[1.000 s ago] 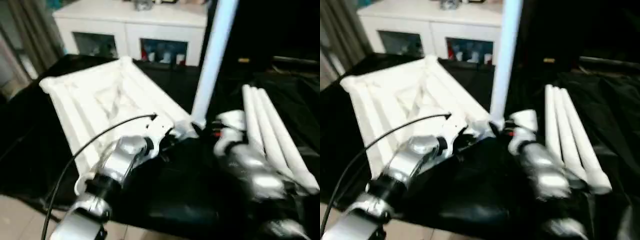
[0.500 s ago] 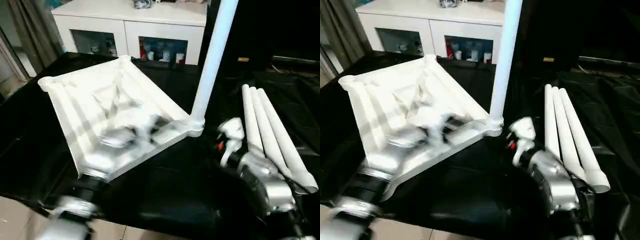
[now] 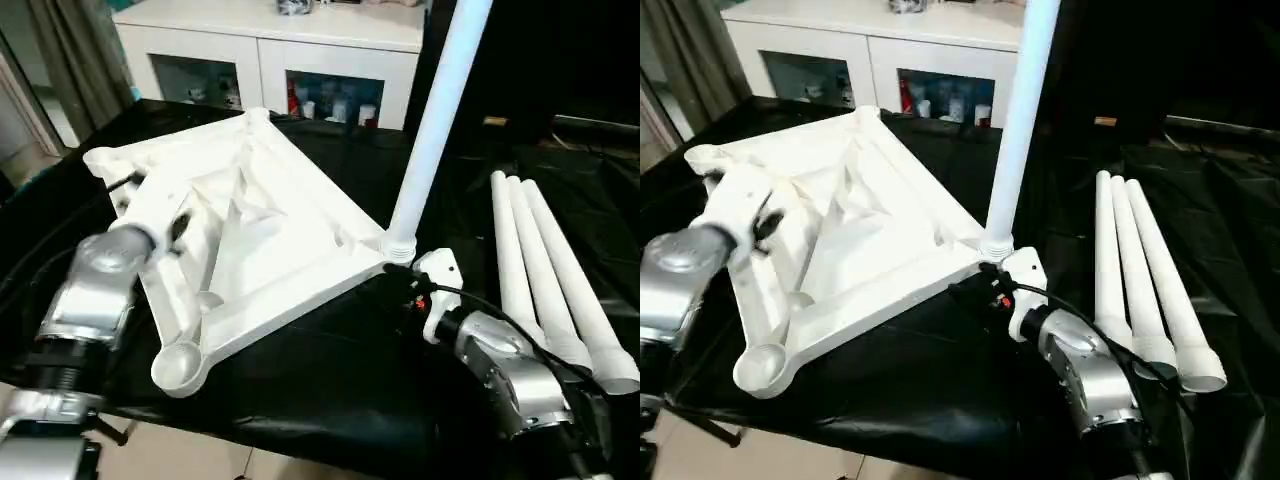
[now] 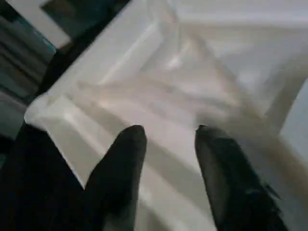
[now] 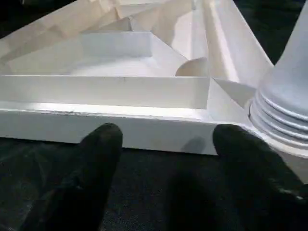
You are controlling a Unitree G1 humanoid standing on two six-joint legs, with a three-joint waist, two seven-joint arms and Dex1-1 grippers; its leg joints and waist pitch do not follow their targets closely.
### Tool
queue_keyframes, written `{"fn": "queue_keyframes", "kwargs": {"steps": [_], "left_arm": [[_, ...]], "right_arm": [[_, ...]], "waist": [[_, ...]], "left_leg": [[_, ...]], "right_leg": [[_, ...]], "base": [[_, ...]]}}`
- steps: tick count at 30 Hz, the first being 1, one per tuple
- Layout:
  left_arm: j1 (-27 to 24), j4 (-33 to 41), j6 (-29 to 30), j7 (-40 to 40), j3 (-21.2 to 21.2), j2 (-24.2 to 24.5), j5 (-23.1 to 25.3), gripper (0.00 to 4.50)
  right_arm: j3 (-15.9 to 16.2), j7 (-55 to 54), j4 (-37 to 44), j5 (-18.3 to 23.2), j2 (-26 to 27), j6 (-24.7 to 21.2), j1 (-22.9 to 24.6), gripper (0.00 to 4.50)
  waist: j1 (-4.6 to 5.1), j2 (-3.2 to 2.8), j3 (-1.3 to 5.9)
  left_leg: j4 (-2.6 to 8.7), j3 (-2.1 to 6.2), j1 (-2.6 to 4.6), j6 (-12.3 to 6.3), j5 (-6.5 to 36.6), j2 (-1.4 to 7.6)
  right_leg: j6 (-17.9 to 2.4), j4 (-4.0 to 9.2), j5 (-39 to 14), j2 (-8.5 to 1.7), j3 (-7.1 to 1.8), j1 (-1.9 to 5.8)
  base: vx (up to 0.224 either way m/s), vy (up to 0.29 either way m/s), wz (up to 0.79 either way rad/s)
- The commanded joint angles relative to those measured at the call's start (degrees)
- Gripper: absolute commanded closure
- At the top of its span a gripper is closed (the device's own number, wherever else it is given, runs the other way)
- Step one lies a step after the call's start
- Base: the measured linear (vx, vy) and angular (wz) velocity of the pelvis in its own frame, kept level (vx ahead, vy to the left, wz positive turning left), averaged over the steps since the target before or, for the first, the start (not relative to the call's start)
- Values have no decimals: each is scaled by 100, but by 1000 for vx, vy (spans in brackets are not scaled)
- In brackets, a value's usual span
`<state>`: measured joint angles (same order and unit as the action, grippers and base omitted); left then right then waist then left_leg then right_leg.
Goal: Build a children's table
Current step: Rotate table base
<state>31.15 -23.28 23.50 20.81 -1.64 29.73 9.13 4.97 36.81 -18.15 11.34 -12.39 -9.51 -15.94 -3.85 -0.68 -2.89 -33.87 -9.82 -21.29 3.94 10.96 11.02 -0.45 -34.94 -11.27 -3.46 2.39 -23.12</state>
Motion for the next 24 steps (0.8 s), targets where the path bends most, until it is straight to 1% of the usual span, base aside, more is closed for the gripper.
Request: {"fn": "queue_keyframes", "kwargs": {"steps": [1,2,3,4,5,6,7,8,9,10,12,13,14,15,16,17,18,19,20,22,24], "left_arm": [[-21,-230,-250,249,-257,30,128,288],[2,-508,-385,410,-458,55,280,283],[4,-519,-390,416,-465,57,286,314],[10,-579,-417,447,-504,63,319,335],[28,-767,-522,488,-607,61,397,338],[29,-812,-569,517,-654,69,428,329],[35,-928,-661,576,-750,79,471,337],[47,-996,-705,602,-789,83,482,360],[49,-1065,-743,696,-892,103,530,380],[64,-1140,-788,761,-969,120,557,382],[61,-1231,-859,1026,-1154,170,616,373],[40,-1221,-865,1215,-1252,201,639,373],[-3,-1126,-796,1412,-1314,222,610,388],[-3,-1126,-796,1412,-1314,222,610,424],[-37,-1038,-748,1605,-1370,242,570,421],[-100,-875,-661,1886,-1434,264,512,423],[-133,-788,-637,2045,-1479,281,495,423],[-160,-718,-630,2197,-1537,307,491,437],[-171,-692,-637,2281,-1573,322,494,450],[-203,-593,-633,2483,-1607,339,416,450],[-246,-443,-535,2732,-1615,338,273,450]], "right_arm": [[54,-110,-108,-115,54,-40,-128,155],[102,-216,-219,-211,104,0,-220,159],[104,-220,-223,-214,106,2,-223,168],[113,-243,-246,-232,117,10,-243,181],[148,-306,-322,-316,134,5,-305,192],[160,-322,-345,-341,136,4,-322,199],[181,-357,-398,-392,148,4,-359,204],[189,-374,-433,-413,159,9,-382,213],[204,-407,-474,-446,169,-8,-406,225],[216,-432,-508,-462,174,-17,-427,236],[250,-481,-590,-520,187,-21,-469,244],[264,-519,-644,-562,199,-16,-498,244],[267,-544,-695,-577,212,-15,-525,249],[267,-544,-695,-577,212,-15,-525,277],[265,-569,-754,-591,228,-14,-555,284],[267,-610,-837,-616,246,-27,-596,290],[279,-648,-884,-651,249,-25,-619,290],[266,-700,-921,-671,264,-6,-642,302],[255,-733,-943,-681,275,11,-655,325],[197,-760,-958,-637,307,-8,-681,328],[167,-762,-978,-618,320,-20,-704,357]], "waist": [[-16,-23,361],[-16,-44,358],[-14,-35,362],[-10,-34,369],[-11,-34,367],[-8,-32,369],[-7,-27,374],[-12,-42,364],[-10,-38,364],[-11,-34,362],[-3,-27,353],[0,-26,345],[2,-30,346],[-1,-32,348],[6,-34,346],[2,-19,350],[5,-20,348],[8,-10,347],[16,-20,345],[12,-22,348],[16,-27,350]], "left_leg": [[400,54,60,-101,876,171],[401,52,55,-96,850,165],[397,54,56,-90,828,158],[402,57,62,-70,815,166],[396,55,55,-59,795,168],[394,52,59,-60,786,165],[390,54,60,-67,748,168],[393,51,60,-64,782,163],[394,50,62,-54,812,162],[401,56,62,-37,855,171],[407,54,63,-18,925,169],[417,57,70,4,991,173],[420,56,78,30,1024,180],[421,60,83,43,1019,184],[421,54,81,49,1016,185],[419,54,79,42,978,188],[417,49,81,39,967,186],[419,45,80,35,958,189],[415,40,80,35,957,182],[413,42,82,17,928,179],[416,42,84,26,889,184]], "right_leg": [[-1189,367,-536,-382,-227,268],[-1209,360,-454,-379,-229,264],[-1208,360,-421,-379,-226,267],[-1230,337,-323,-383,-225,275],[-1251,332,-236,-391,-228,285],[-1260,329,-191,-391,-228,285],[-1288,319,-87,-395,-231,296],[-1303,325,-117,-397,-231,294],[-1301,327,-146,-394,-231,294],[-1301,326,-205,-402,-232,298],[-1284,339,-332,-407,-238,300],[-1259,350,-474,-416,-244,296],[-1263,354,-536,-420,-247,293],[-1274,347,-529,-427,-249,292],[-1304,344,-485,-420,-250,287],[-1324,335,-444,-425,-251,294],[-1337,335,-428,-423,-254,290],[-1356,337,-435,-423,-252,289],[-1379,327,-419,-414,-251,284],[-1359,328,-399,-422,-254,294],[-1375,314,-317,-418,-251,298]], "base": [[0,0,0],[0,0,0],[0,0,0],[0,0,0],[0,0,0],[0,0,0],[0,0,0],[0,0,0],[0,0,0],[0,0,0],[0,0,0],[0,0,0],[0,0,0],[0,0,0],[0,0,0],[0,0,0],[0,0,0],[0,0,0],[0,0,0],[0,0,0],[0,0,0]]}}
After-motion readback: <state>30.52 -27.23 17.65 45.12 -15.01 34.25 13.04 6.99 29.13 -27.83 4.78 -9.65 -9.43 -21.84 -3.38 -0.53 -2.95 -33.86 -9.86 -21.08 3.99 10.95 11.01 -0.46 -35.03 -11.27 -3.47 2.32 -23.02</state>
